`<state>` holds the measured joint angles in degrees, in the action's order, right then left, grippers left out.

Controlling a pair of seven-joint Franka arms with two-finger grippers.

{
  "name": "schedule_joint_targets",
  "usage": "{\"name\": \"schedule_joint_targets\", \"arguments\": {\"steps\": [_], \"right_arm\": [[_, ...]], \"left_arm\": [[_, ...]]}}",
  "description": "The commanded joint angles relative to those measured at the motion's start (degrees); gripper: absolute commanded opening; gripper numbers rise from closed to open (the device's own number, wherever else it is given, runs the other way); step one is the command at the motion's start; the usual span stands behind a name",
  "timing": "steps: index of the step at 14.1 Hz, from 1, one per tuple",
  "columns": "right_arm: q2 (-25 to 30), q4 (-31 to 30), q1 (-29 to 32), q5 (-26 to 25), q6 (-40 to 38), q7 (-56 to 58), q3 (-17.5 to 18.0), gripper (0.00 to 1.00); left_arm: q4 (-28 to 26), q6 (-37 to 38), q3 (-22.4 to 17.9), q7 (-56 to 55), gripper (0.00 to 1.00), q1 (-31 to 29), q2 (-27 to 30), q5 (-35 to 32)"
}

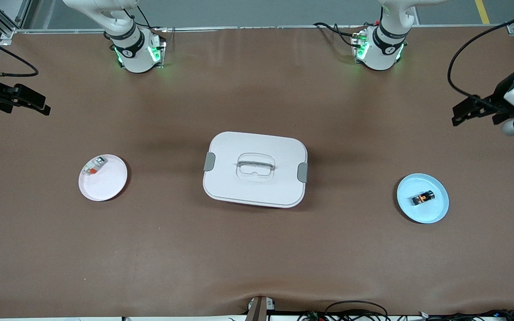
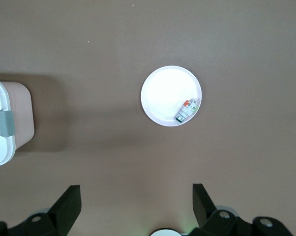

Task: Transfer orange switch to right arm and place
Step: 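Lower the left gripper onto the orange switch on the blue plate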

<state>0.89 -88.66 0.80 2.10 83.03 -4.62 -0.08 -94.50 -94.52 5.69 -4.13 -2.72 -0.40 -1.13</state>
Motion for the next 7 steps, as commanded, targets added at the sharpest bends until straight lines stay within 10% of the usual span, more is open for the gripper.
{"name": "schedule_joint_targets", "arguments": {"steps": [1, 7], "right_arm": [[-0.4, 1.3, 1.1, -0.3, -0.4, -0.1, 0.7, 1.00], [-0.6, 2.4, -0.3, -0.5, 0.2, -0.3, 1.0, 1.00]], "left_arm": [[-7.8, -10.3, 0.1, -0.1, 1.00, -1.6, -0.4, -2.1], [-12.5, -21.6, 0.0, -0.1, 1.00, -5.4, -10.2, -2.4]]}}
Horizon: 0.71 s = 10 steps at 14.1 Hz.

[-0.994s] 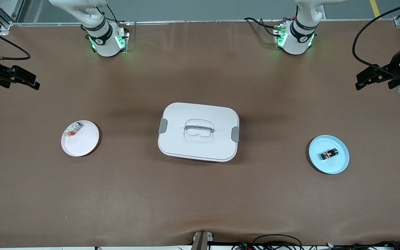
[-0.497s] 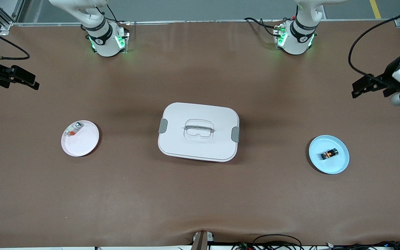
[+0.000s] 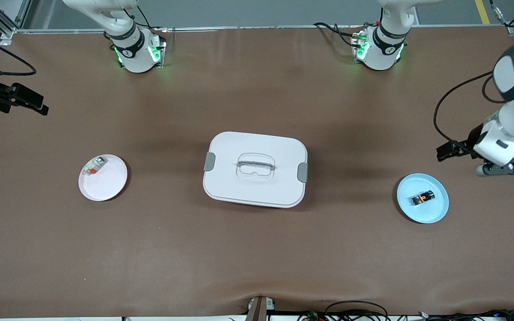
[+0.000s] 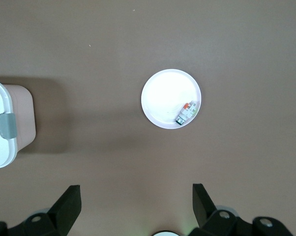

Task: Transfer orange switch to right arm and place
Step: 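Lower the left gripper onto the orange switch on the blue plate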

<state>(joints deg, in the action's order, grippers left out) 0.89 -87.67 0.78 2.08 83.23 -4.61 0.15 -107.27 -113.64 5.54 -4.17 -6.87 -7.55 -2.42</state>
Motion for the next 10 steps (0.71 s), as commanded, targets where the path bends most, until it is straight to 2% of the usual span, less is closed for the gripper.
{"name": "schedule_joint_targets", "arguments": {"steps": [1, 5, 10], "right_arm": [[-1.1, 1.5, -0.9, -0.7, 1.5, -0.3, 0.8, 1.00], [-1.2, 2.1, -0.7, -0.9, 6.1, -0.1, 0.7, 1.00], [-1.2, 2.8, -0.2, -2.1, 6.3, -0.1, 0.5, 1.00]], "left_arm": [[0.3, -3.9, 0.0, 0.0, 1.00, -1.7, -5.4, -1.2], [0.3, -13.4, 0.2, -0.1, 1.00, -3.1, -13.5, -4.6], [0.1, -21.8, 0.2, -2.9, 1.00, -2.7, -19.2, -4.8]]}}
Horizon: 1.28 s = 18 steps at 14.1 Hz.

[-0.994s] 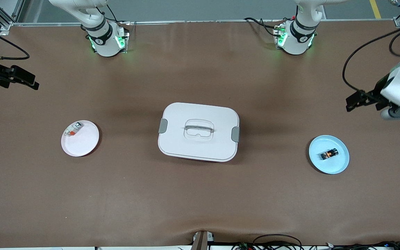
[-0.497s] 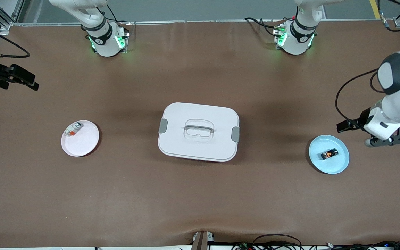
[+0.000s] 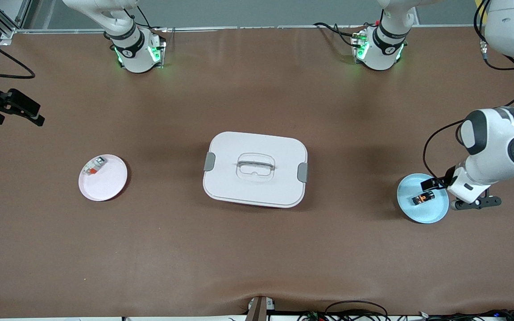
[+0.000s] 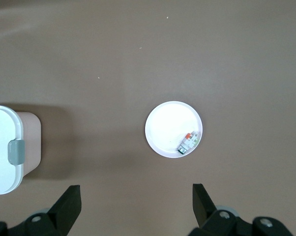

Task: Transfer orange switch to right arm and place
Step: 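Lower the left gripper onto the orange switch on the blue plate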

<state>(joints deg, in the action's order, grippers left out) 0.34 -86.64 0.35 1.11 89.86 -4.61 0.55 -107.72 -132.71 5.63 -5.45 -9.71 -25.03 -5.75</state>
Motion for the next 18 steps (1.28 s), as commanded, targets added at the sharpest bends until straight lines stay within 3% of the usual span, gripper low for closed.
{"name": "schedule_joint_targets", "arguments": {"steps": [1, 5, 9, 18], "right_arm": [[-0.6, 1.7, 0.1, -1.0, -0.6, -0.1, 0.1, 1.00], [-0.5, 1.7, -0.8, -0.8, -0.7, -0.7, 0.6, 1.00], [-0.5, 1.9, -0.7, -1.0, -0.7, 0.0, 0.3, 1.00], [-0.6, 1.9, -0.6, -2.2, -1.0, 2.3, 0.1, 1.00]], "left_arm": [[0.7, -3.6, -0.1, -1.7, 1.00, 0.1, -2.6, -1.5], [0.7, -5.6, -0.1, -5.3, 1.00, 0.5, -4.9, -1.6], [0.7, -7.9, 0.1, -9.3, 1.00, 0.0, -6.9, -7.0], [1.0, -11.1, 0.1, -11.1, 1.00, -0.4, -9.9, -6.8]]}}
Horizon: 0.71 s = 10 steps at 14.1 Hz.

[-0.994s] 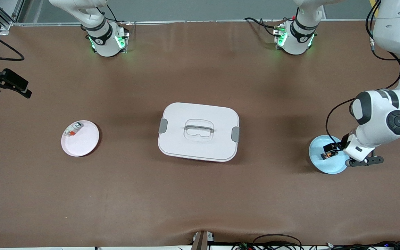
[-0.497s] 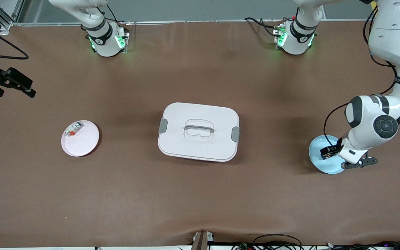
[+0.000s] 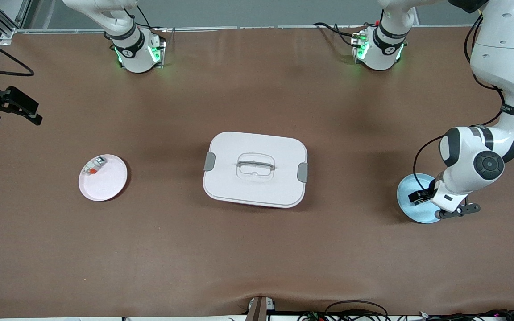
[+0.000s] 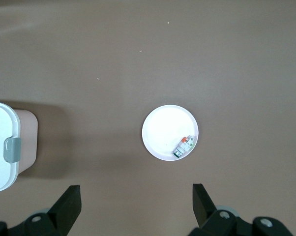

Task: Transfer orange switch to right arm and place
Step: 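Lower the left gripper onto the orange switch on the blue plate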

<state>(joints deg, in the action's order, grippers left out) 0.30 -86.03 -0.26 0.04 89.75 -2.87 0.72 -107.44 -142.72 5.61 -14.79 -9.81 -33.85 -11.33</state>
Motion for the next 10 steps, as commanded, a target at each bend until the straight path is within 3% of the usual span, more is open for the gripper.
{"name": "schedule_joint_targets", "arguments": {"steps": [1, 10], "right_arm": [[-0.6, 1.3, 0.0, -1.2, -1.0, 0.7, 0.0, 1.00], [-0.6, 1.8, 0.2, -0.7, -1.0, 0.5, -0.1, 1.00]], "left_arm": [[0.7, -1.2, 0.1, -2.6, 1.00, -0.3, -1.3, -1.2], [1.7, -1.0, 0.1, -5.6, 1.00, -0.3, -2.7, -1.0]]}}
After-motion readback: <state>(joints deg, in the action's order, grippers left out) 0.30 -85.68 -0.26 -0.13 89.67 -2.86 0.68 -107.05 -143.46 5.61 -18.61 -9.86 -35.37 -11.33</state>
